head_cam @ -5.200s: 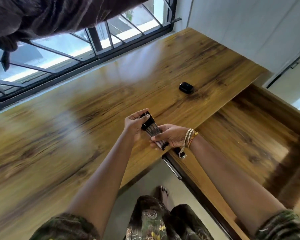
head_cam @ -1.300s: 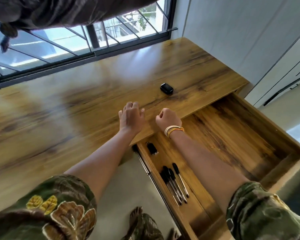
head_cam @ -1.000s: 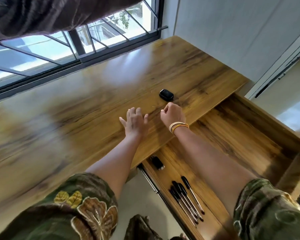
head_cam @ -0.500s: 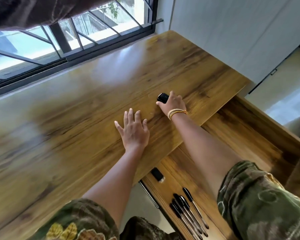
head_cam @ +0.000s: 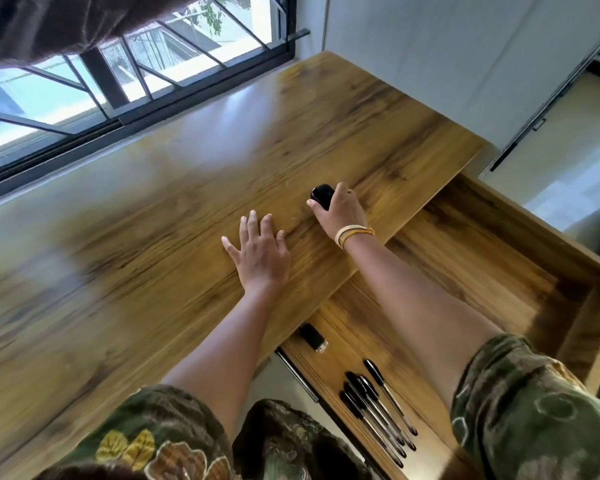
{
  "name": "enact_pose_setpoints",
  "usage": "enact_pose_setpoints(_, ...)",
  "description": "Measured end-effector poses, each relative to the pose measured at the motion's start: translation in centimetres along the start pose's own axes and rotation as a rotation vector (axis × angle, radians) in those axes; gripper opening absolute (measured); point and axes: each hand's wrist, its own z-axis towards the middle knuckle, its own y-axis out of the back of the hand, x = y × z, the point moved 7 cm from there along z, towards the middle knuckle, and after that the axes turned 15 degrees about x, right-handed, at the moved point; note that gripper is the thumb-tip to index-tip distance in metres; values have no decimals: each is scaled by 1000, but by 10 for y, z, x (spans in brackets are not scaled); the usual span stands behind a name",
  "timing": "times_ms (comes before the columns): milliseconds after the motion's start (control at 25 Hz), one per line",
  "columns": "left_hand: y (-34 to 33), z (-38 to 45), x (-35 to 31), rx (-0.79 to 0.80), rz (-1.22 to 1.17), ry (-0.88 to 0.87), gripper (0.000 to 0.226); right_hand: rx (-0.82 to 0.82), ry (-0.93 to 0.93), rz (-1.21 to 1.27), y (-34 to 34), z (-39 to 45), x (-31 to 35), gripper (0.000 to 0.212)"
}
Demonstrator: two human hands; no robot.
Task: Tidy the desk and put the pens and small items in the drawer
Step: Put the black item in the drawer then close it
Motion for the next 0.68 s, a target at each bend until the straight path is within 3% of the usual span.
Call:
enact_pose_setpoints(160,1,-6,-8,-7,53,-48,42,-102,83,39,5,-50,-23,57)
enact_pose_setpoints(360,-15,-42,-40,47,151,-314,43,-194,114,9,2,-119,-90,52)
enact_pose_setpoints(680,-36,-69,-38,190,238,-263,75,32,-128,-121,-49,-146,-153,60)
